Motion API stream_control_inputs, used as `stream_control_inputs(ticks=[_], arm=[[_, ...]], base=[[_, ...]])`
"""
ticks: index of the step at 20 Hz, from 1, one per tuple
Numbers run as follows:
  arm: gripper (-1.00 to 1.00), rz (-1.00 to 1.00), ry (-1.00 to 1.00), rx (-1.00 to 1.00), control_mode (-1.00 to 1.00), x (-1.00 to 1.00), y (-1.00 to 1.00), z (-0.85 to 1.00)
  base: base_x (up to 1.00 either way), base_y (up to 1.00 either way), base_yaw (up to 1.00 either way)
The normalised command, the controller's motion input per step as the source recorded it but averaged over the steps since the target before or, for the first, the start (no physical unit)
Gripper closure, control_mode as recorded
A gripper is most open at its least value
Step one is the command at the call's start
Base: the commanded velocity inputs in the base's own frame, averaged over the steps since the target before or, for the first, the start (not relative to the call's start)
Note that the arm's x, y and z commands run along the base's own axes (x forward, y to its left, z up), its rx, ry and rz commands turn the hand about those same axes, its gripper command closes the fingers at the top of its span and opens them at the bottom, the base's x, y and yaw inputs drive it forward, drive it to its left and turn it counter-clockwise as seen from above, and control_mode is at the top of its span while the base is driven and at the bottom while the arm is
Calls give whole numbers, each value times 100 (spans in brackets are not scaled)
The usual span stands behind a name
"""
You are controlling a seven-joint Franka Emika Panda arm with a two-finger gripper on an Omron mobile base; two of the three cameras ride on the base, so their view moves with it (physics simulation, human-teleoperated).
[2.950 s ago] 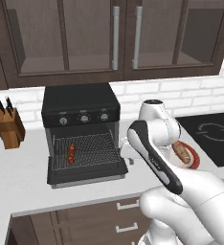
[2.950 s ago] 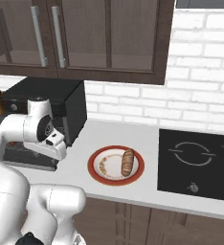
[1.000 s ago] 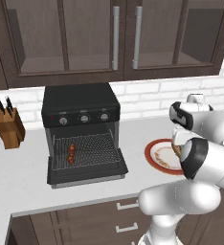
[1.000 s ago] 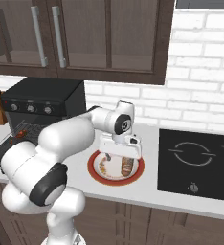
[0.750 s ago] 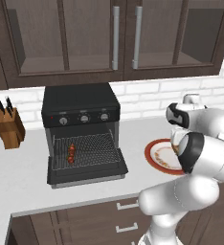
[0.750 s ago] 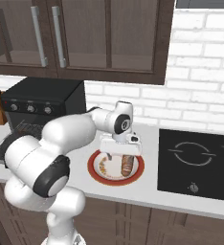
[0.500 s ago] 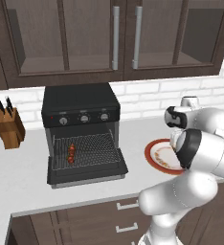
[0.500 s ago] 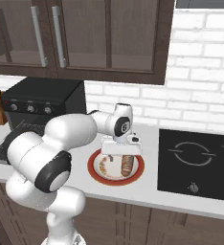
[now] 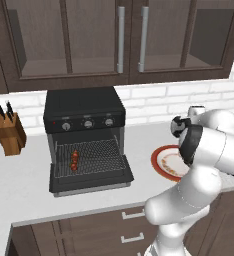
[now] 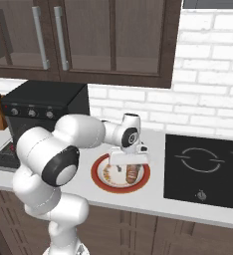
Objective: Pick up the kebab skewer and baguette bread, and place them inside the toaster oven. Close the toaster oven door and start by setting the timer.
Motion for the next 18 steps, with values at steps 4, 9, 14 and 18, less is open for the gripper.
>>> stream_control_inputs(ticks=[4, 9, 14, 18], arm=[[-100, 0, 0, 8, -100, 23, -3, -23], [-100, 0, 0, 7, -100, 13, -10, -16], [-100, 0, 0, 4, -100, 0, -7, -19], [-100, 0, -1, 0, -100, 0, 0, -24]], base=[[0, 0, 0], [0, 0, 0], [0, 0, 0], [0, 0, 0]])
